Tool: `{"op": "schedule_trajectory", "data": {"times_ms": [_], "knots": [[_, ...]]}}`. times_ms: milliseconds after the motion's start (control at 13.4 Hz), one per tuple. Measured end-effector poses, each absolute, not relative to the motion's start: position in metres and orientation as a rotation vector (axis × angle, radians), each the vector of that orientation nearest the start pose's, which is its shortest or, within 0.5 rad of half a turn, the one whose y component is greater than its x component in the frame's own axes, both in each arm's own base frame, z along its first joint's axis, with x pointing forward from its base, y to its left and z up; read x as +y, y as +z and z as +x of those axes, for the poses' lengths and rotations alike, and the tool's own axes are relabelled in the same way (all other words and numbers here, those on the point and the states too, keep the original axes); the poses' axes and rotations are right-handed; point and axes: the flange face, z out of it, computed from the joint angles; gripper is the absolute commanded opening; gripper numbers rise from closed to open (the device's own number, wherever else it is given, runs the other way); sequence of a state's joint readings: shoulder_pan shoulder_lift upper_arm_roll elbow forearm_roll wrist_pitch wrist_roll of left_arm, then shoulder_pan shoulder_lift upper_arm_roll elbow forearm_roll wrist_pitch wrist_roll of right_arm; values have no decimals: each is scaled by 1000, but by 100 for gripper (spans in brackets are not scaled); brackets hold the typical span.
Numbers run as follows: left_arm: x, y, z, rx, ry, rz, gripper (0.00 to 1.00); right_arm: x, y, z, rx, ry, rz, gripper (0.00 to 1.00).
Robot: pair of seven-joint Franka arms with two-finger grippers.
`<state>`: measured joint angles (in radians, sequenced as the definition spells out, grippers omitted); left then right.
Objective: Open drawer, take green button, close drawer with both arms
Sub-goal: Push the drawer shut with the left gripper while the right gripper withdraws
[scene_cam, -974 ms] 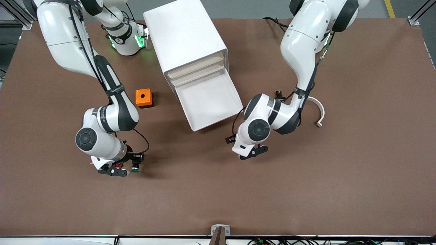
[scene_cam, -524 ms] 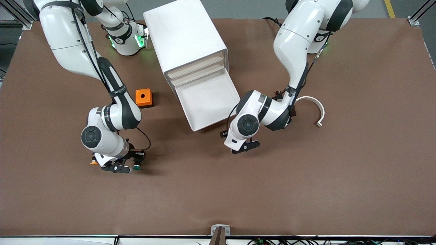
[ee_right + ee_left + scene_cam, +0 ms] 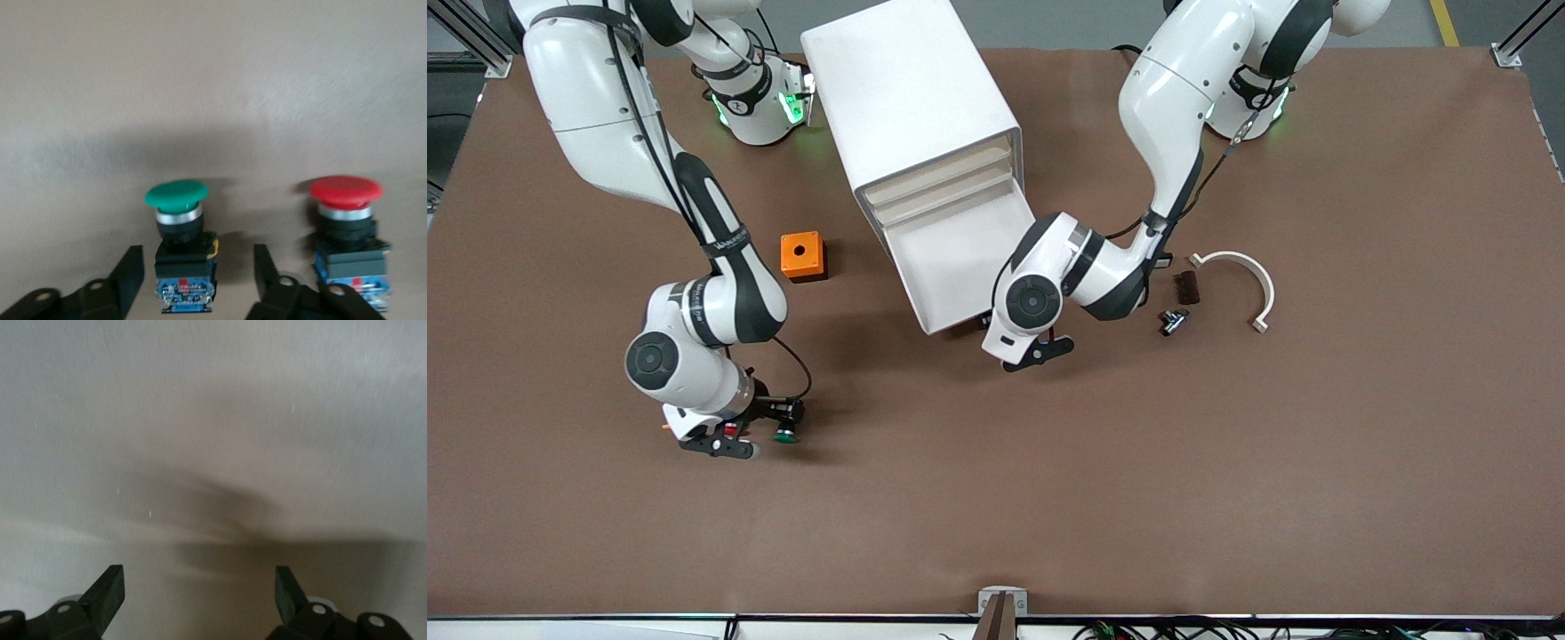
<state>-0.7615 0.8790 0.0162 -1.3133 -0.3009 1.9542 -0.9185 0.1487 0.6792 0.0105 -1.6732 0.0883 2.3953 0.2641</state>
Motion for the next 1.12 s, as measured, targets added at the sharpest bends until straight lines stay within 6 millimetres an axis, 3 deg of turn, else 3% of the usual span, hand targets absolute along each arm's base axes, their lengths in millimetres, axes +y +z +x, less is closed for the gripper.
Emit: {"op": "schedule_trajectory", "data": {"times_ms": [150,300,674,899,1123], "knots": [[-520,192,494,-448,548,-3041,99,96,248,686,287,-84,-3044,100],[-543,192,468,-415,546,-3031,99,90,296,687,292,-115,-3035,100],[-591,191,404,-371,553,-3001,99,68,393,675,258,-170,-3029,100],[-602,191,387,-334,562,-2995,99,46,444,658,237,-105,-3037,100],[-604,191,383,-324,572,-2996,99,20,517,630,250,-122,-3056,100]]}}
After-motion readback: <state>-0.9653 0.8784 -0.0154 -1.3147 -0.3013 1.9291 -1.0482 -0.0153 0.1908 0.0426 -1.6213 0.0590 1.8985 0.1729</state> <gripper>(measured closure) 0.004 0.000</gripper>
